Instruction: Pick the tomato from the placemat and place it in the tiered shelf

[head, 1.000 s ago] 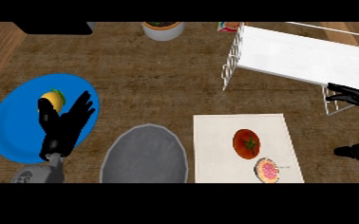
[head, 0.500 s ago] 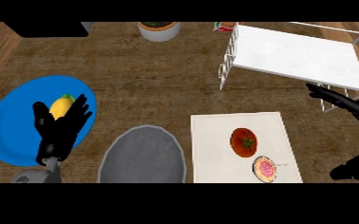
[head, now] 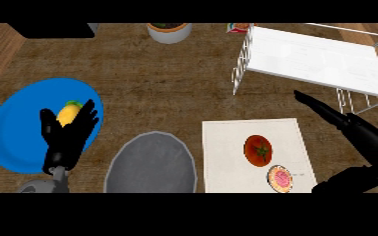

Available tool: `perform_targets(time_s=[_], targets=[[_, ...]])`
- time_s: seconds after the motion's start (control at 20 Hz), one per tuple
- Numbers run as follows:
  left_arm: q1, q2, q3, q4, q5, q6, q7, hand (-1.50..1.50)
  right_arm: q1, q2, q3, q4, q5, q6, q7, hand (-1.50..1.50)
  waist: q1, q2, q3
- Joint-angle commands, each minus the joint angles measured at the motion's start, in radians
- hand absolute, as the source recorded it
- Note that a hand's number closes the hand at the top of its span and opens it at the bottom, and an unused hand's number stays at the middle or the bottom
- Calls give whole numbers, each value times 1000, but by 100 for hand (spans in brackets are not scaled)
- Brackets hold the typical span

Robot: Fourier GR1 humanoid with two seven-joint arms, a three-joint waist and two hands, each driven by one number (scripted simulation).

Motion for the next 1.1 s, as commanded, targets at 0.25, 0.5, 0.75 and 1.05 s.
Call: perform_targets(time_s=[0.25,0.5,0.75,1.05], targets=[[42,-39,8,-14,-43,-12,-7,0,35,101,104,-78,228,9,148,-150,4,4,-2],[-56,-13,80,106,-26,-80,-28,0,14,151,98,-3,316,17,182,-150,2,5,-2],[-37,-57,56,-4,-79,-18,64,0,98,206,92,-55,438,-31,156,-150,1,4,-2],[-18,-22,124,37,-43,-125,31,0,111,310,149,-50,541,-55,179,-150,2,4,-2]])
